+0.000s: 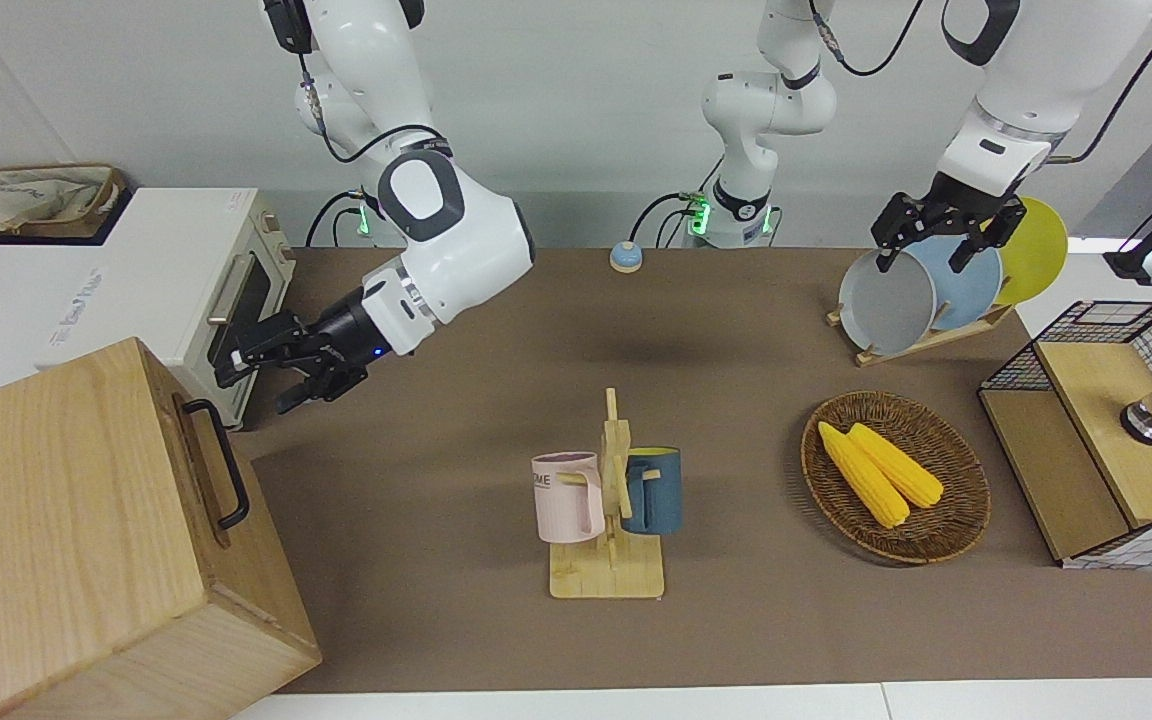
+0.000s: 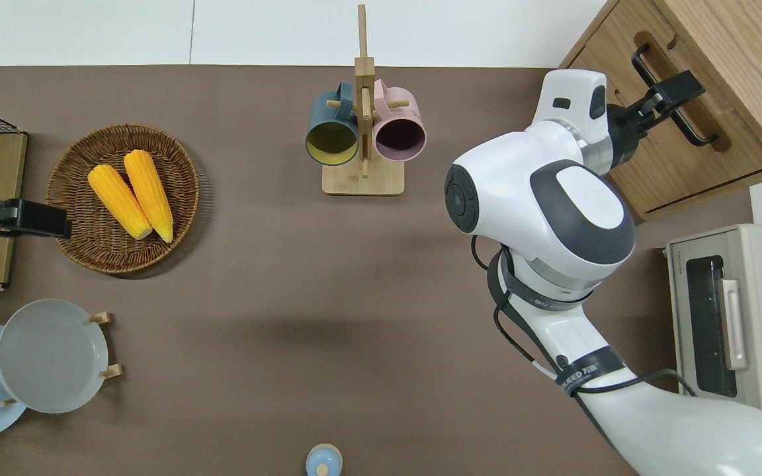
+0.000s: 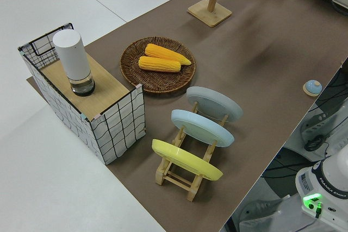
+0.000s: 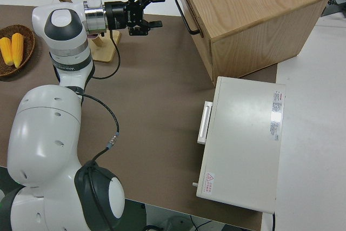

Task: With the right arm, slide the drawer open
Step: 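Raise the right arm and reach the right gripper to the drawer's black handle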

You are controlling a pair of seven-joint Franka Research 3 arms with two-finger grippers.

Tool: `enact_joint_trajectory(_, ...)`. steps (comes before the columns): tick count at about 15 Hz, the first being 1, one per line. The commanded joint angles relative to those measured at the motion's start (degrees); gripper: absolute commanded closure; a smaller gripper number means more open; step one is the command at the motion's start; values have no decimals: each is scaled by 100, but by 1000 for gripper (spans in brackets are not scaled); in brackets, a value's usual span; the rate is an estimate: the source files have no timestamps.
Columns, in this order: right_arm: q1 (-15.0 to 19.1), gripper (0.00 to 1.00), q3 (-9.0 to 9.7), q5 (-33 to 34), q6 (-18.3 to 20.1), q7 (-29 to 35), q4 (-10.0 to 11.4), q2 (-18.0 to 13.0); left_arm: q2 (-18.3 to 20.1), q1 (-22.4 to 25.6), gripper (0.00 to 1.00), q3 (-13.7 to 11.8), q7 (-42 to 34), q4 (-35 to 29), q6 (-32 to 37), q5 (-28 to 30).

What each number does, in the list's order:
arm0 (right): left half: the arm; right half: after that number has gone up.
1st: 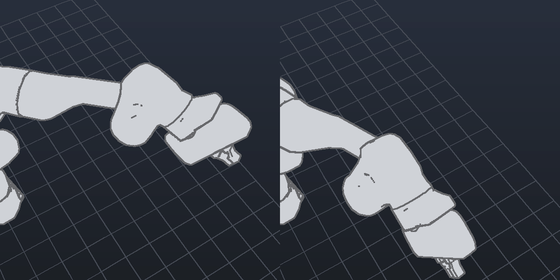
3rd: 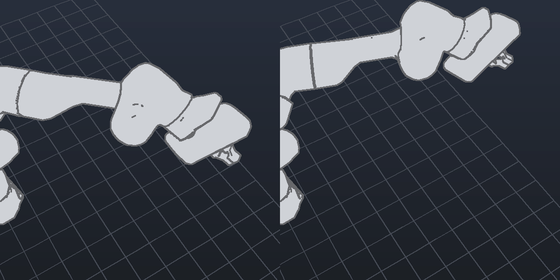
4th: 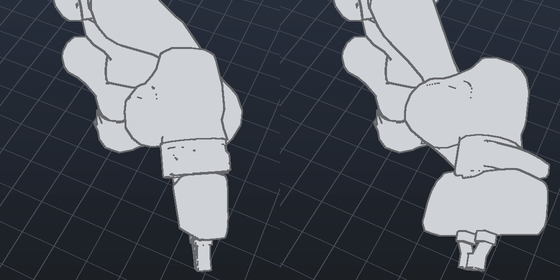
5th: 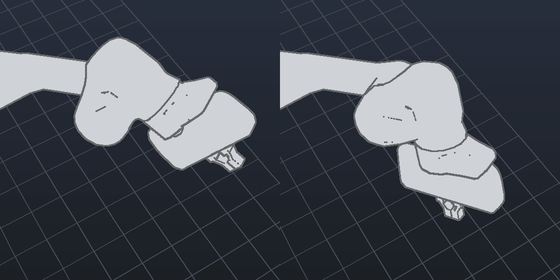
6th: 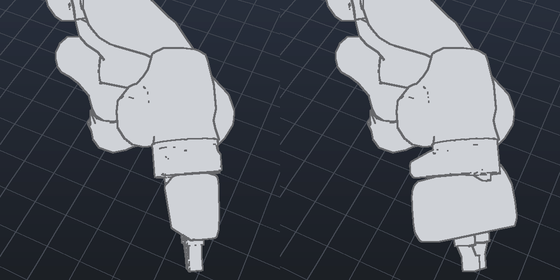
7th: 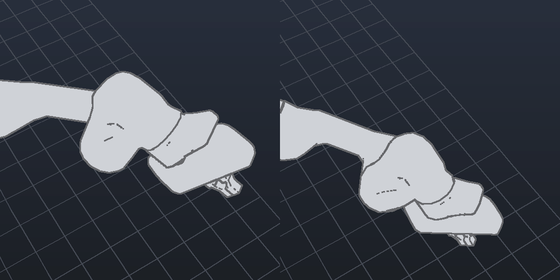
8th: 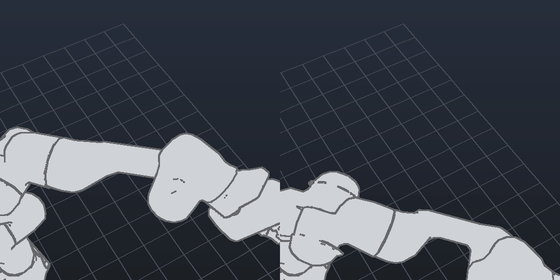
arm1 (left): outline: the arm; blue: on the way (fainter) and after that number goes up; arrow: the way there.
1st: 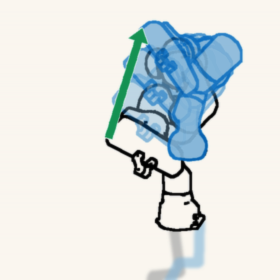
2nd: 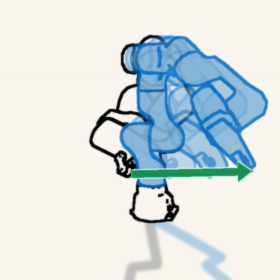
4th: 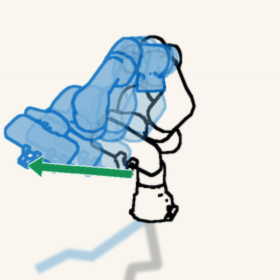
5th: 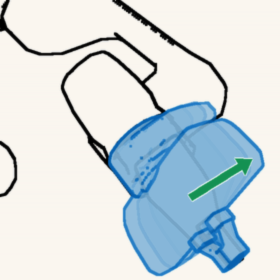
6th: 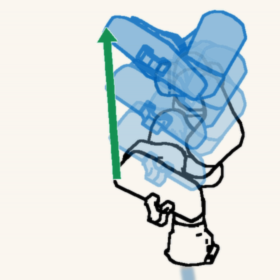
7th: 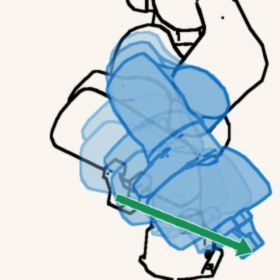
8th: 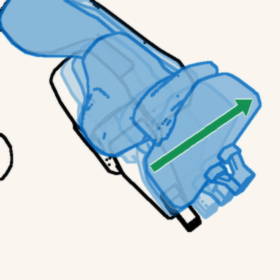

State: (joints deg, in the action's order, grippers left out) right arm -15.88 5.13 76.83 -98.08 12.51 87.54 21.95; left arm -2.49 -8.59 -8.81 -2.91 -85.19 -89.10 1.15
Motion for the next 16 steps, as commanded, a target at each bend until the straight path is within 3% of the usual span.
enact_joint_trajectory(1,85,17,40,349,-141,497,122,107,-76,-99,2,-95,-43,117,-2,-72)
enact_joint_trajectory(7,173,19,-83,1279,-282,1218,430,309,-76,-99,2,-95,-43,117,-2,-72)
enact_joint_trajectory(13,209,21,-179,1931,-282,1640,430,651,-76,-99,5,-95,-43,117,-2,-72)
enact_joint_trajectory(16,182,23,-320,2301,-282,2097,430,819,-76,-99,5,-95,-43,117,-2,-72)
